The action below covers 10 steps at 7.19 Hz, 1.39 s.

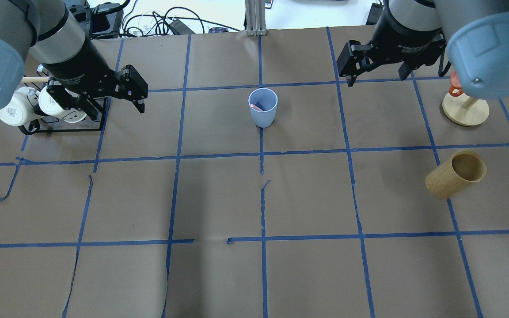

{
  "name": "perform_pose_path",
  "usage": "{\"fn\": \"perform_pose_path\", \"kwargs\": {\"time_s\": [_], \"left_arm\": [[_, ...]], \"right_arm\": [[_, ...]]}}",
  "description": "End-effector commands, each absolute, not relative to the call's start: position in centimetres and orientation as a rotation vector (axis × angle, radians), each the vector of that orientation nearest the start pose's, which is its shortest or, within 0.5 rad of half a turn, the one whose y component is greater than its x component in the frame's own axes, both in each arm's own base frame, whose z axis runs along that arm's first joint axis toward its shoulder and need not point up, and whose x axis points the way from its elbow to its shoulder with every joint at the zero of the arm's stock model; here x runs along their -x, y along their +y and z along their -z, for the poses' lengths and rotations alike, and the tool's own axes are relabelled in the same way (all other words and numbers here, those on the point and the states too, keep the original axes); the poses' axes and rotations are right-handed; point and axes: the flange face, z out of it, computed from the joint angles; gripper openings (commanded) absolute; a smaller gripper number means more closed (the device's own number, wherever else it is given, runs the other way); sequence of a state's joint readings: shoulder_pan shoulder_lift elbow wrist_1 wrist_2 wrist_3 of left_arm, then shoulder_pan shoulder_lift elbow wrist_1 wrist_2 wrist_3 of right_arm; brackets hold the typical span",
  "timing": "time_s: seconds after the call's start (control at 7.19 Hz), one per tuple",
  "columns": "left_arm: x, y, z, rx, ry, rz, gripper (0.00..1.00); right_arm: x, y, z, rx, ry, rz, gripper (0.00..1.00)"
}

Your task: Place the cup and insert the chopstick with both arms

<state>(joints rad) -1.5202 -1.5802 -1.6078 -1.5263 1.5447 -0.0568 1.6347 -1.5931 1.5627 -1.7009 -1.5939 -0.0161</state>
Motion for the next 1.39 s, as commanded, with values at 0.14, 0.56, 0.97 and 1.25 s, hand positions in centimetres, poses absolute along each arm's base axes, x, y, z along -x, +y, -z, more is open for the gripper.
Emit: {"fn": "perform_pose_path", "kwargs": {"time_s": [0.14,0.56,0.97,1.25], "left_arm": [[11.0,-50.2,-46.9,0.17,3.162,-0.005,1.0],[11.0,-50.2,-46.9,0.17,3.162,-0.005,1.0],[11.0,-50.2,-46.9,0.17,3.16,-0.005,1.0],[11.0,-50.2,-46.9,0.17,3.16,-0.005,1.0]], "right_arm": [[-15.0,-48.8,-52.4,0.118,3.158,0.231,1.0],[-14.7,-49.0,-52.8,0.271,3.178,0.265,1.0],[-12.0,-49.8,-52.4,0.178,3.142,0.246,1.0],[-12.4,-49.5,-52.8,0.113,3.124,0.27,1.0]]}}
